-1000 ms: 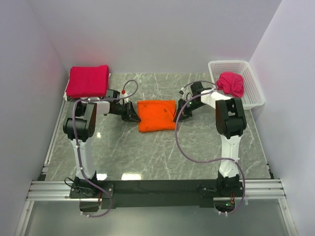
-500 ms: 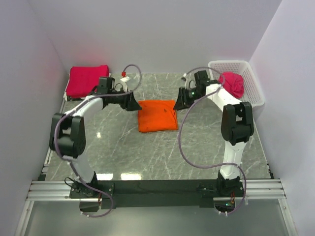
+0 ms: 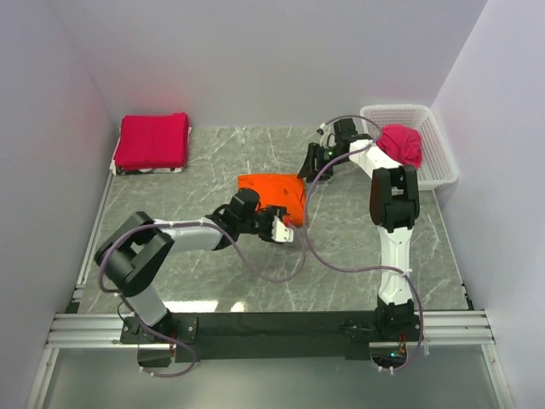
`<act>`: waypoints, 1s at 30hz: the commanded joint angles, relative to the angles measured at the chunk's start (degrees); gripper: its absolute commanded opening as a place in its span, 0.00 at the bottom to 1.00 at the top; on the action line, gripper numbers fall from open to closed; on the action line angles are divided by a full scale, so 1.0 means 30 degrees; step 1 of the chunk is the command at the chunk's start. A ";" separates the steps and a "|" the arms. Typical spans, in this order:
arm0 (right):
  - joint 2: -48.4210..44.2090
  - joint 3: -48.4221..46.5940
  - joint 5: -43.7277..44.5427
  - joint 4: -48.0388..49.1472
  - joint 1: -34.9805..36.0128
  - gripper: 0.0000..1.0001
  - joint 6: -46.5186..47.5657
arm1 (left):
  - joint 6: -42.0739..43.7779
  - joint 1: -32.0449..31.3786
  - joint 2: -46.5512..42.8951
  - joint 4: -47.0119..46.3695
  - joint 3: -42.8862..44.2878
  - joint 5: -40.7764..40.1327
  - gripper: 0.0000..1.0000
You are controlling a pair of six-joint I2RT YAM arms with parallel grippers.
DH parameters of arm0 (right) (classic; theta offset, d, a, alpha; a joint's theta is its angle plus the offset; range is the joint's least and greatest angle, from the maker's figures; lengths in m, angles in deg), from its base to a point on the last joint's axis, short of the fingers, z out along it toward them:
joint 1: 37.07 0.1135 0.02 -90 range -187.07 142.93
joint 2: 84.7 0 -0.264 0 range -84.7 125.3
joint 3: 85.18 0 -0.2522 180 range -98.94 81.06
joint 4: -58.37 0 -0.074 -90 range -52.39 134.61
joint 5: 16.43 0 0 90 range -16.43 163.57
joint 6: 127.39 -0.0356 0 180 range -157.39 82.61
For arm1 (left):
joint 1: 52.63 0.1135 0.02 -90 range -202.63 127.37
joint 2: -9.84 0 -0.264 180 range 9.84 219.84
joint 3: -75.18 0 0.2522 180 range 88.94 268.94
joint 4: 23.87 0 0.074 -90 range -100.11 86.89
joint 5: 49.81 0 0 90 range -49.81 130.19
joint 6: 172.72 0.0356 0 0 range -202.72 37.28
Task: Fold and stack the t-shirts
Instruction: Fold the tshirt
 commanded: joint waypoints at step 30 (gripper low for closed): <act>0.1562 -0.1355 -0.1395 0.1091 -0.0244 0.21 -0.1373 | 0.5065 -0.2816 0.6885 -0.7380 0.1764 -0.4085 0.14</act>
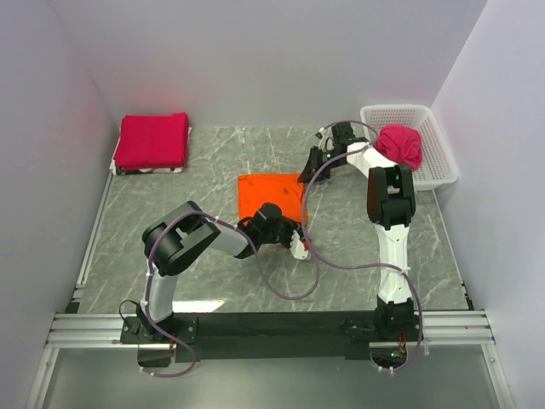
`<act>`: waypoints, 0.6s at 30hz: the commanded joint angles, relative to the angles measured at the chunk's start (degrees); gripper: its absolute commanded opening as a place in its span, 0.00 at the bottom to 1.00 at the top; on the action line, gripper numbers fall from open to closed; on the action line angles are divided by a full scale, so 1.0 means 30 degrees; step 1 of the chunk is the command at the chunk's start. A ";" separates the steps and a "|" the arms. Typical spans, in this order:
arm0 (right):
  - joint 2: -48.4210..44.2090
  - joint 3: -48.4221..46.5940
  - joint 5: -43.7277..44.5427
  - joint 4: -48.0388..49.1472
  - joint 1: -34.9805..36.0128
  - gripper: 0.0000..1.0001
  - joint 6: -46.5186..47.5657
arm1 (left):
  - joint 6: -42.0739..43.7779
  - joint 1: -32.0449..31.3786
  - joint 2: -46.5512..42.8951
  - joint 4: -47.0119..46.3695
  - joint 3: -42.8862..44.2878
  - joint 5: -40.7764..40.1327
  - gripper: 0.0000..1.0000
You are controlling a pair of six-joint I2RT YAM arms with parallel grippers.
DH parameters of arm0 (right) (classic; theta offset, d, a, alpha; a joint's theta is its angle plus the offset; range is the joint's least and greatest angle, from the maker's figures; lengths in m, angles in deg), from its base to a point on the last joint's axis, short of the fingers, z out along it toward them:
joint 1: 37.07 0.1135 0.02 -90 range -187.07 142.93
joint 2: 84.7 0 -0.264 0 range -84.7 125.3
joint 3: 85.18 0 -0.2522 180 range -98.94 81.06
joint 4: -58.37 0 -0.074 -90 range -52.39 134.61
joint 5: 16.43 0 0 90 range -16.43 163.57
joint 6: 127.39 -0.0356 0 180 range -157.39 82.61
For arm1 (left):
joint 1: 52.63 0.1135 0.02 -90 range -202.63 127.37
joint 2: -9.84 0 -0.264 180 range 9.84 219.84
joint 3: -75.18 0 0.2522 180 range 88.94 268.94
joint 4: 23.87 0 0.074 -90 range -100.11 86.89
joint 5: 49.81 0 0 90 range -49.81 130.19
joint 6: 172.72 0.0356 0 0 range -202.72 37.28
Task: Fold and stack the t-shirts
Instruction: Fold the tshirt
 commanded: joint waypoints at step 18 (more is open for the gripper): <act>0.0888 -0.2157 -0.0220 0.0427 -0.0171 0.00 -0.0098 | 0.0828 -0.0633 -0.1765 0.0106 -0.1921 0.1959 0.01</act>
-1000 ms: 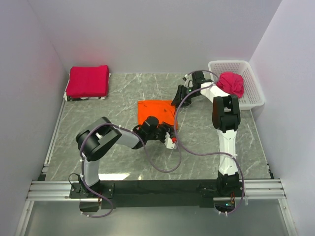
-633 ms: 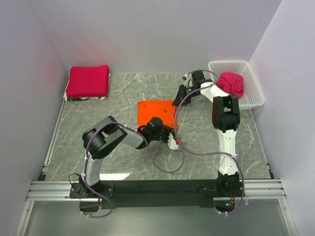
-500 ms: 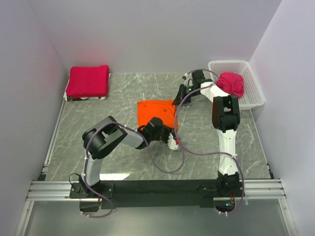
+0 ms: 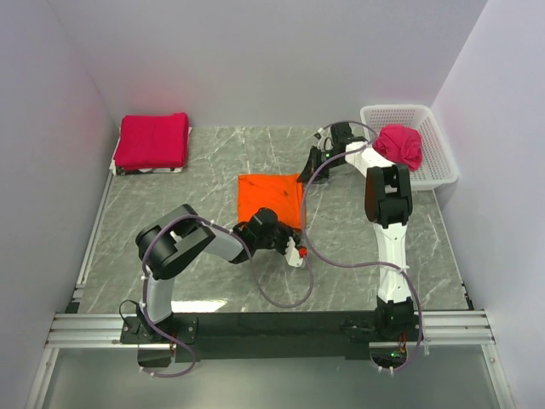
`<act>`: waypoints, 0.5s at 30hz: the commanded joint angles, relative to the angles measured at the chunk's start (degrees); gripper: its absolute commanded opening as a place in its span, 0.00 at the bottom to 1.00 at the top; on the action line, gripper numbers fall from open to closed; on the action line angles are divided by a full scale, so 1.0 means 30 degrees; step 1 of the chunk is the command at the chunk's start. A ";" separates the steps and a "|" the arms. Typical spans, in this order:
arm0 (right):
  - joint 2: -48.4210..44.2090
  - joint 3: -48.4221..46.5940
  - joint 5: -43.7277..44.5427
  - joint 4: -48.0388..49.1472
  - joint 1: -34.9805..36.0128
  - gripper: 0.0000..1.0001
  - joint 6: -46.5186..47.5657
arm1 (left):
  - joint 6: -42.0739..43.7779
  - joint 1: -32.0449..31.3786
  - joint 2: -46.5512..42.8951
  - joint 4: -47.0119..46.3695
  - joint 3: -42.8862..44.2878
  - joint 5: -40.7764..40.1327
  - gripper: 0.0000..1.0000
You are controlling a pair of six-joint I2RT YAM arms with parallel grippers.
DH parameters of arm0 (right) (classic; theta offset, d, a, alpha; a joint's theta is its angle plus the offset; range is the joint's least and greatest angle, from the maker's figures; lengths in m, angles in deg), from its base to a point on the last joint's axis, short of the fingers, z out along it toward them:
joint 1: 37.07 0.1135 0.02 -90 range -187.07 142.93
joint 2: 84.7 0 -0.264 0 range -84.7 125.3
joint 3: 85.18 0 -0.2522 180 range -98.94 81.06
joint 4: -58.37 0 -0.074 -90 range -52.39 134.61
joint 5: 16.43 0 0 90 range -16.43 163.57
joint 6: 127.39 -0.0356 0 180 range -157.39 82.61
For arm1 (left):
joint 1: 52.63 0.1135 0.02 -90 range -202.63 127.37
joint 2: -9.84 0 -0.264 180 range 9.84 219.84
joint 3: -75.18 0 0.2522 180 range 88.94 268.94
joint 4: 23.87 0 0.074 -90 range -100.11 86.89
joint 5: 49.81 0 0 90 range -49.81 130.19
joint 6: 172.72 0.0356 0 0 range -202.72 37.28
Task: Fold and stack the t-shirts
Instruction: Fold the tshirt
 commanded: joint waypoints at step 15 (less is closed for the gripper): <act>-0.2782 -0.0729 0.0670 0.0042 -0.0704 0.62 0.1783 | -0.7974 0.3193 -0.9072 0.6921 0.0560 0.6019 0.43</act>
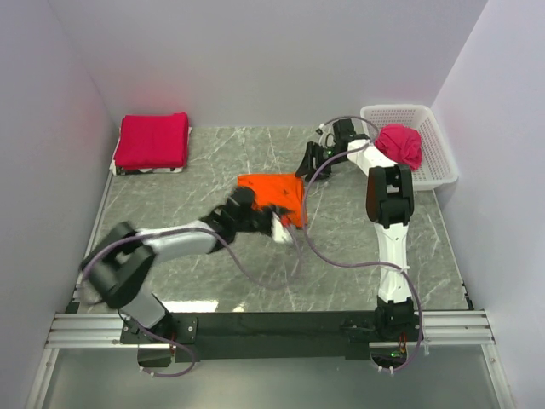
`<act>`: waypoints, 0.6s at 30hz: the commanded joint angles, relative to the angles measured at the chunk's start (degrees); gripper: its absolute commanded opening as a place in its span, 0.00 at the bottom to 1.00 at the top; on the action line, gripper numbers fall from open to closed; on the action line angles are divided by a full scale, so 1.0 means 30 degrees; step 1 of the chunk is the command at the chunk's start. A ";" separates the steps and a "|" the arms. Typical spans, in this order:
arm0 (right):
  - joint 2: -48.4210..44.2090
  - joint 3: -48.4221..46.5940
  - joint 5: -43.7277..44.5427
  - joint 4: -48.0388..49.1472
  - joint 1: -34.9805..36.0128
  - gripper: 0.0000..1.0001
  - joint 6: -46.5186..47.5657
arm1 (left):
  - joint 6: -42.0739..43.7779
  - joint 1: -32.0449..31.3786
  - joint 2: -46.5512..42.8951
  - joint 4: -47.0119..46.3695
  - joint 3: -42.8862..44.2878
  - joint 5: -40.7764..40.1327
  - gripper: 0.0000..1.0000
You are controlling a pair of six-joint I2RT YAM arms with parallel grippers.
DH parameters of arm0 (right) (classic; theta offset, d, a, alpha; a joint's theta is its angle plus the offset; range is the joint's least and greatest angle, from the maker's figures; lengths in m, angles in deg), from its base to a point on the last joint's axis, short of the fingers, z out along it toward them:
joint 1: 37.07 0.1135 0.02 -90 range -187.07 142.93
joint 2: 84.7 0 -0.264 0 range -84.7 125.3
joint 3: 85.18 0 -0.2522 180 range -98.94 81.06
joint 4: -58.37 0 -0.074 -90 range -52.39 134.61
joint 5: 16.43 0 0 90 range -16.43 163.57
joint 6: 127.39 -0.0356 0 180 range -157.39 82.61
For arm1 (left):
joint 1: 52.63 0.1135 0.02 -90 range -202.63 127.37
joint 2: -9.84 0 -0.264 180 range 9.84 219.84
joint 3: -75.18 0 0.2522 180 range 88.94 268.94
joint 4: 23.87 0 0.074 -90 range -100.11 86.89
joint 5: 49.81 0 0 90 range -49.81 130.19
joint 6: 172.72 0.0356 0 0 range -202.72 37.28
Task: Fold and stack the t-shirts
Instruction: Fold the tshirt
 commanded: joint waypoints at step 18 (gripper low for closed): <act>-0.5182 0.6472 -0.4810 0.8177 0.0692 0.24 -0.5168 | -3.4124 1.1288 0.6892 -0.0878 0.8855 1.1330 0.22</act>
